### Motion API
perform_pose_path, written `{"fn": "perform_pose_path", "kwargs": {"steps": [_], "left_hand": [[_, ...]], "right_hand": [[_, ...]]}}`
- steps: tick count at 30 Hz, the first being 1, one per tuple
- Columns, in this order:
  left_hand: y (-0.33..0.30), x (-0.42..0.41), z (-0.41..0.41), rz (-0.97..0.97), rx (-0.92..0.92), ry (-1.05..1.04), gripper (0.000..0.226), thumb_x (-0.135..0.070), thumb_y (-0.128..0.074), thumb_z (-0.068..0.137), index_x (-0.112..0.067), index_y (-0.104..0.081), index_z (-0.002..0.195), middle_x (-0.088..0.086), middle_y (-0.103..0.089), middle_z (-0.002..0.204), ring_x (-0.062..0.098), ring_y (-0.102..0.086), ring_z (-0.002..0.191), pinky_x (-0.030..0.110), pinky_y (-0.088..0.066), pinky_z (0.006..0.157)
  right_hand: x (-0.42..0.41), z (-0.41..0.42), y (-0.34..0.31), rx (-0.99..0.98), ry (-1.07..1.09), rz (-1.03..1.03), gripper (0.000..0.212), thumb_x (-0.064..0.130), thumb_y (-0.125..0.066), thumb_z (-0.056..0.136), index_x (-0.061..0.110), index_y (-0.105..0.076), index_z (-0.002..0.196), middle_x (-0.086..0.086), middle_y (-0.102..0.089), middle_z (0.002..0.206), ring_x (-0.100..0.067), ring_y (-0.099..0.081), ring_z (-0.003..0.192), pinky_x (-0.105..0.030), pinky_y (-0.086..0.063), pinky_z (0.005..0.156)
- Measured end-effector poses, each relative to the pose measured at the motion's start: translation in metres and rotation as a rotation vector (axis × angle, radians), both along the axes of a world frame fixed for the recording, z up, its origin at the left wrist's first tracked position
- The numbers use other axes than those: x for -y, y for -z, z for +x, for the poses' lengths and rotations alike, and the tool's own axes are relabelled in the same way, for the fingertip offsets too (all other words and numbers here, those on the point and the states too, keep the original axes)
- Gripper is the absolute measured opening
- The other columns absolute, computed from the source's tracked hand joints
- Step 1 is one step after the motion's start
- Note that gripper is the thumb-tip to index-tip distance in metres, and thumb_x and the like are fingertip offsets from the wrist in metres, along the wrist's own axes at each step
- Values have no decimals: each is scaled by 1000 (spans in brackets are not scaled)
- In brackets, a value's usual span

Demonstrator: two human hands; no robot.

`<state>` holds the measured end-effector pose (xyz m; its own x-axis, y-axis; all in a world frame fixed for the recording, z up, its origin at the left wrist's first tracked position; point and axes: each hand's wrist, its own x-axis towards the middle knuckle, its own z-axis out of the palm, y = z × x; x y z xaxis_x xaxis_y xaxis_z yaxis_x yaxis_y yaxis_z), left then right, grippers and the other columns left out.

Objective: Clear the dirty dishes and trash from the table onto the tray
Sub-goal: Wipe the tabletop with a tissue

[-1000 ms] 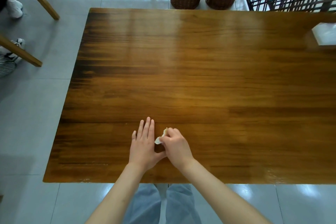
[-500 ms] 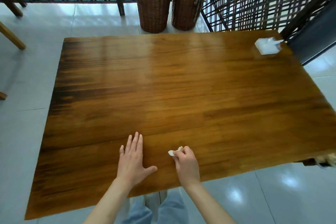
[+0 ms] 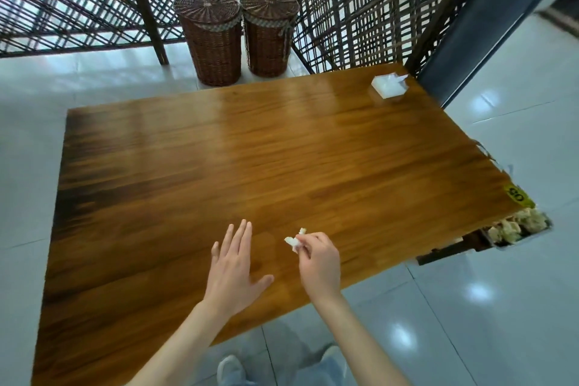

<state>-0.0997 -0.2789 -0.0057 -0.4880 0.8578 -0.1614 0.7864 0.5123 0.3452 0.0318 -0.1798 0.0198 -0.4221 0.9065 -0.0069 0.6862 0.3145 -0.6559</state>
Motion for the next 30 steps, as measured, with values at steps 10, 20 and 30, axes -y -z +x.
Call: {"fn": "perform_pose_path", "kwargs": {"steps": [10,20,30], "left_hand": [[-25,-53,58,82,-14,-17,106,-65,-60,75,-23,0,151,-6,1,159,12,12,143,40,1,114],[-29,-121,170,54,-23,-201,105,-67,-57,77,-22,4,151,-7,5,159,16,8,145,41,-3,116],[-20,-154,220,24,-12,-327,105,-66,-57,76,-23,2,151,-9,2,158,15,8,145,42,-4,115]], "right_hand": [[-51,58,-19,-49,21,22,24,9,-59,89,15,-69,110,3,-64,102,-9,-55,96,-4,-37,75],[-149,170,-31,-20,-141,16,21,8,-58,89,13,-70,106,1,-62,94,-12,-57,90,-8,-37,69],[-197,201,-13,-16,-277,-46,18,10,-61,88,15,-71,103,8,-59,88,-5,-56,87,-15,-49,75]]}}
